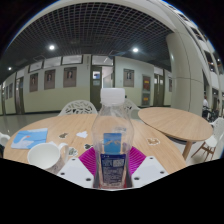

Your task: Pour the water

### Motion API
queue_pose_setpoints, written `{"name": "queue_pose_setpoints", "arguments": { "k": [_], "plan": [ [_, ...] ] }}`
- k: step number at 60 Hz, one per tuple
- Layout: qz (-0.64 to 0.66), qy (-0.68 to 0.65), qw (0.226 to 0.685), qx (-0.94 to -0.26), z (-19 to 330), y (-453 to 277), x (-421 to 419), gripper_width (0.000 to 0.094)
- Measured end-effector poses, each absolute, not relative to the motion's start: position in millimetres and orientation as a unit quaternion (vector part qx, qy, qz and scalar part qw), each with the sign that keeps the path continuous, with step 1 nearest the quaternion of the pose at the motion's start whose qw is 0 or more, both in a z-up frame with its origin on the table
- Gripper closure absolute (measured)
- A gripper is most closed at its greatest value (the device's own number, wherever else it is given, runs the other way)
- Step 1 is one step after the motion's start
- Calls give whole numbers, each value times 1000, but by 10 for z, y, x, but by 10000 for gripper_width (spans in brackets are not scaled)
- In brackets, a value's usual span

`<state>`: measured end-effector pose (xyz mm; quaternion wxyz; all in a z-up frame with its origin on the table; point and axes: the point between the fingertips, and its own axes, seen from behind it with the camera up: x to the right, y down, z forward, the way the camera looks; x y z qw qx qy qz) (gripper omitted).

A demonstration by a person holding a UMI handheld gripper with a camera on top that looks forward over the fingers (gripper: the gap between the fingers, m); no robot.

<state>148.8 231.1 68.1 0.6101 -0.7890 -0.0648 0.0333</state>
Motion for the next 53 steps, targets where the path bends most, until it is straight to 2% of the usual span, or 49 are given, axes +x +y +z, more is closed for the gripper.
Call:
{"name": "queue_pose_setpoints", "arguments": {
  "k": [5, 6, 9, 12, 13, 18, 20, 34, 35, 39, 43, 53],
  "plan": [
    [27, -73, 608, -790, 778, 2475, 1599, 569],
    [26, -71, 610, -789, 717, 2301, 1455, 569],
    [29, -66, 607, -792, 718, 2318, 1476, 513],
    [35, -65, 592, -802, 765, 2414, 1622, 428],
    [33, -65, 588, -806, 654, 2297, 1521, 388],
    [28, -65, 588, -805, 744, 2174, 1534, 70],
    [29, -72, 594, -801, 934, 2188, 1662, 94],
    [64, -94, 594, -796, 1102, 1170, 1520, 91],
    [70, -93, 593, -797, 1033, 923, 1484, 94],
    [98, -88, 585, -800, 1032, 767, 1423, 91],
    [122, -82, 579, -802, 861, 328, 1332, 90],
    [194, -36, 571, -797, 722, -71, 1177, 90]
  ]
}}
